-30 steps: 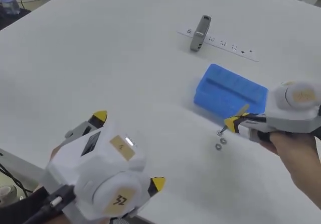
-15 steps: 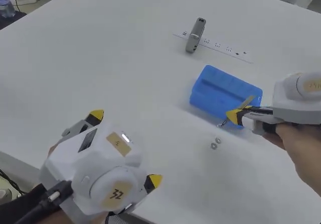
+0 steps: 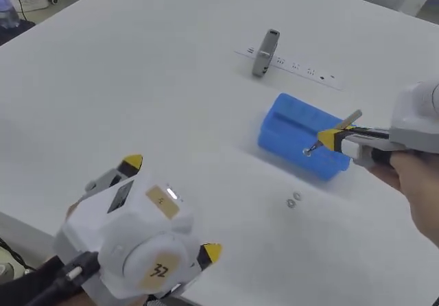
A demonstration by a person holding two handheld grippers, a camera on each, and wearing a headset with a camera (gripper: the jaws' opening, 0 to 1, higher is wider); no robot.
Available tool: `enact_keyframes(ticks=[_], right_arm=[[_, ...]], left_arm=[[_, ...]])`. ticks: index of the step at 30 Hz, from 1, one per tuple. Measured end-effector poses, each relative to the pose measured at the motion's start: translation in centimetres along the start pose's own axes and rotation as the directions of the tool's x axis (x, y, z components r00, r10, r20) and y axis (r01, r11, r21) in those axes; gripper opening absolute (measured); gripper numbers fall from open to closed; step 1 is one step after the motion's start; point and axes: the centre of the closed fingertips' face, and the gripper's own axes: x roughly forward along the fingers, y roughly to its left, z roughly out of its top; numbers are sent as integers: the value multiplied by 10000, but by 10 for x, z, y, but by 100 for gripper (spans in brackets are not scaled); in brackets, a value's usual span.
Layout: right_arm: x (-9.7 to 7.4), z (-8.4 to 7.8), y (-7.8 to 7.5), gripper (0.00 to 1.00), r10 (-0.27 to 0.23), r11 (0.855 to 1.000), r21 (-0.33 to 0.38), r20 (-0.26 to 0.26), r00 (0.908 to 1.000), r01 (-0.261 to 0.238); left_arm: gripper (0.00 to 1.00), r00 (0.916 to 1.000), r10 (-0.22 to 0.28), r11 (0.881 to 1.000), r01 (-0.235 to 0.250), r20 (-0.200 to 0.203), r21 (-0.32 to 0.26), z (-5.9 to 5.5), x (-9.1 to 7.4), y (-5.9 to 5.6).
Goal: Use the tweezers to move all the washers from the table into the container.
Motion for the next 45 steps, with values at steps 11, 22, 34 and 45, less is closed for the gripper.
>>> enact_keyframes(ticks=[11, 22, 34, 45], right_arm=[[28, -3, -26, 2, -878, 9960, -160, -155, 9960, 876], [61, -24, -42, 2, -921, 9955, -306, -816, 9924, 898], [64, -34, -40, 3, -861, 9962, 10, -892, 9923, 865], [53, -26, -42, 3, -928, 9950, 301, -859, 9920, 957]], left_arm=[[97, 9986, 335, 9979, -311, 405, -567, 6, -4, 9], [96, 9995, 245, 9988, -236, 200, -422, 3, -3, 7], [96, 9997, 212, 9991, -209, 74, -358, 1, -1, 6], [96, 9997, 206, 9992, -202, 96, -336, 1, -2, 6]])
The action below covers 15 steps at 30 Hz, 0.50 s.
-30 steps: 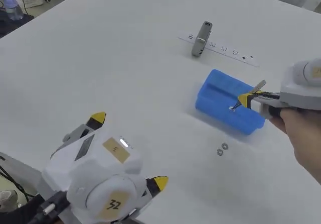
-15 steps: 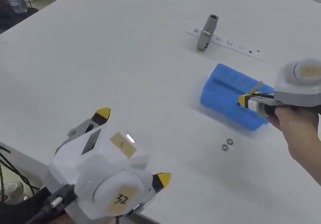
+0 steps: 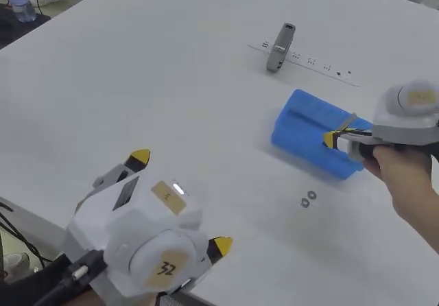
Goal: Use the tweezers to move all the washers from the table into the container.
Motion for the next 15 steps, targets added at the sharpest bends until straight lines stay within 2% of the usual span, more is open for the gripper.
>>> enact_keyframes(ticks=[5, 12, 15], right_arm=[[-12, 10, -4, 4, -84, 9999, 148, 349, 9994, 79], [-43, 16, 16, 3, 146, 9999, -70, 891, 9959, -140], [-49, 18, 20, 3, 106, 9996, -266, 1023, 9947, -79]], left_arm=[[97, 10000, -76, 10000, 76, -3, 32, 0, 0, -2], [96, 9999, -73, 10000, 72, 77, 34, 1, 0, -2], [96, 9999, -84, 10000, 83, 107, 50, 2, -1, -2]])
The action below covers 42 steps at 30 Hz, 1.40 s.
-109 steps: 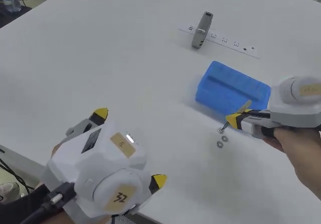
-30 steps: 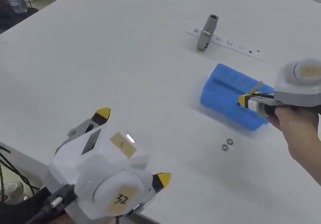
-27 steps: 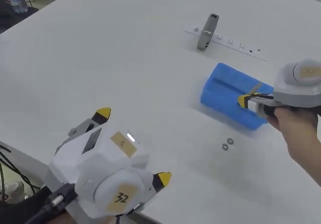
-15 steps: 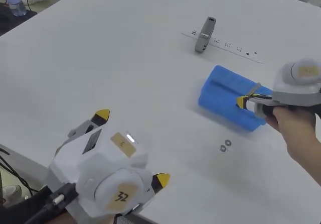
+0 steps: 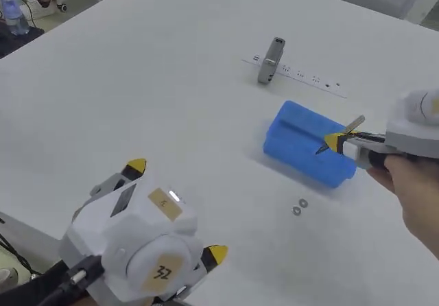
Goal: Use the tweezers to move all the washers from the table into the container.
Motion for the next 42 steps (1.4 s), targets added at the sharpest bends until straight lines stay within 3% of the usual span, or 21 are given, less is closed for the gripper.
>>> enact_keyframes(ticks=[1, 6, 12, 19, 29, 34, 42], right_arm=[[-9, 5, 12, 3, 58, 10000, -13, 185, 9998, -58], [-25, 12, 27, 3, 221, 9998, 10, 540, 9983, -222], [-31, -1, 37, 3, 460, 9988, 162, 500, 9977, -469], [-26, -34, 46, 3, 664, 9963, 552, -91, 9978, -658], [-15, -67, 56, 3, 856, 9944, 704, -924, 9920, -792], [-10, -78, 55, 3, 886, 9943, 701, -1171, 9892, -808], [-6, -81, 53, 3, 837, 9940, 802, -1211, 9891, -743]], left_arm=[[96, 10000, -17, 10000, 17, -3, 11, 0, 0, 0], [96, 10000, -45, 10000, 45, 1, 33, 0, 0, -1], [96, 10000, -54, 10000, 54, 4, 22, 0, 0, -1], [96, 10000, -55, 10000, 56, -49, 58, -1, 0, -2], [96, 10000, -33, 10000, 33, -93, 43, -1, 0, -1], [96, 9999, -21, 10000, 22, -118, 72, -2, 1, -1], [96, 9999, -43, 9999, 45, -154, 116, -3, 1, -2]])
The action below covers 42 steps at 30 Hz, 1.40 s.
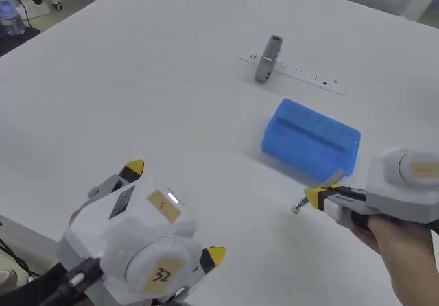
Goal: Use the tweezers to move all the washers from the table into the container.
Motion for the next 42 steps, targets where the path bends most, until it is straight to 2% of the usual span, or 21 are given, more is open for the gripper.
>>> enact_keyframes(ticks=[6, 18, 28, 35, 42], right_arm=[[-2, 0, 8, 3, 4, 9998, -181, -91, 10000, -5], [-3, -5, 11, 3, -11, 9991, -429, -175, 9998, 4], [-4, -7, 17, 3, -77, 9976, -689, 134, 9999, 87], [-3, -6, 15, 2, -163, 9963, -847, 67, 9998, 168], [-1, -3, 12, 2, -91, 9983, -581, -188, 9998, 80]], left_arm=[[96, 10000, 7, 10000, -7, 3, -1, 0, 0, 0], [96, 10000, -20, 10000, 20, -8, 54, 0, 0, -1], [96, 10000, -26, 10000, 26, -21, 48, 0, -1, -1], [96, 10000, -48, 10000, 48, -15, 83, 0, -1, -1], [96, 10000, -49, 10000, 49, -19, 47, 0, 0, -1]])
